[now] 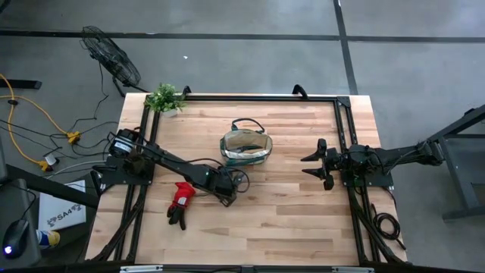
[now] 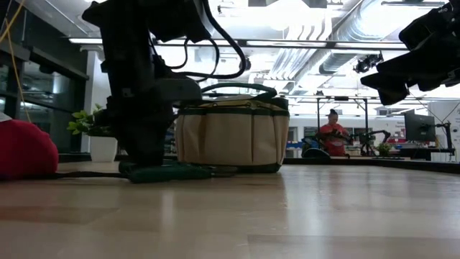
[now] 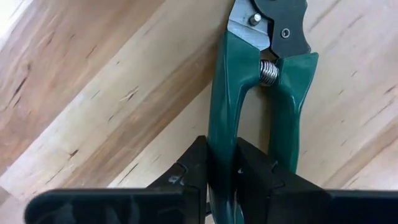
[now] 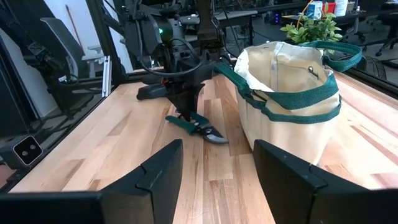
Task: Pick & Place Garden tools in Gardening bag
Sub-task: Put the green shears into the gardening bag
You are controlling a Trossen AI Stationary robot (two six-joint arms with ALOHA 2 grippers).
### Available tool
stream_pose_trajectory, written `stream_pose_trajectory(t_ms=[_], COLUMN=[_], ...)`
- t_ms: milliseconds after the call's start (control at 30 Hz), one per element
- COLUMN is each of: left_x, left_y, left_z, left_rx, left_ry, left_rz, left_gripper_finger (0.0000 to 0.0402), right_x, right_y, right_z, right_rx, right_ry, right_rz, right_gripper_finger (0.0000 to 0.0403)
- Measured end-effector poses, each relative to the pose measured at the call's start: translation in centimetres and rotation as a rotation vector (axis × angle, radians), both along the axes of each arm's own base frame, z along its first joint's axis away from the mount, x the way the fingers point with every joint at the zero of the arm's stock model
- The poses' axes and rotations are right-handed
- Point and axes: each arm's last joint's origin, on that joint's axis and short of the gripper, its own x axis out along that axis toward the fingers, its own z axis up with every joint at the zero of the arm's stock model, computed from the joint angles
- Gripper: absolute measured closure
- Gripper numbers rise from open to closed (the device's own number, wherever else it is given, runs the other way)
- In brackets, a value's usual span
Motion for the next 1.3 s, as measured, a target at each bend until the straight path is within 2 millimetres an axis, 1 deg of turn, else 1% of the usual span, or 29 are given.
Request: stream_pose_trajectory(t_ms=[267, 367, 500, 800, 1033, 1300], left_x=[-0.2, -0.1, 0.5, 1.4, 1.2, 1.1], left_y=[-0.5, -1.1, -1.8, -2.2, -2.0, -1.6], left_z=[0.3, 1.0, 2.7, 7.1, 10.2, 14.3], left_rx=[0.003, -0.017, 0.007, 0.118, 0.165, 0.273], left_ry=[-0.002, 0.002, -0.026, -0.006, 0.06, 0.067], left_rz=[-0.098, -0.163, -0.251, -0.357, -0.39, -0.415], left_gripper_finger=[0.0349, 0.0349, 0.0348, 0.0348, 0.0348, 0.0348], right_x=[0.0, 0.0, 0.0, 0.0, 0.0, 0.0], right_y=[0.0, 0.0, 0.0, 0.0, 0.0, 0.0], right_z=[0.0, 0.0, 0.0, 0.0, 0.0, 0.0], right_rx=[0.0, 0.0, 0.0, 0.0, 0.0, 0.0], right_ry=[0.0, 0.0, 0.0, 0.0, 0.0, 0.0], right_rz=[0.0, 0.0, 0.0, 0.0, 0.0, 0.0], right_gripper_finger=[0.0214, 0.0214, 0.0214, 0.0214, 0.0214, 0.0214])
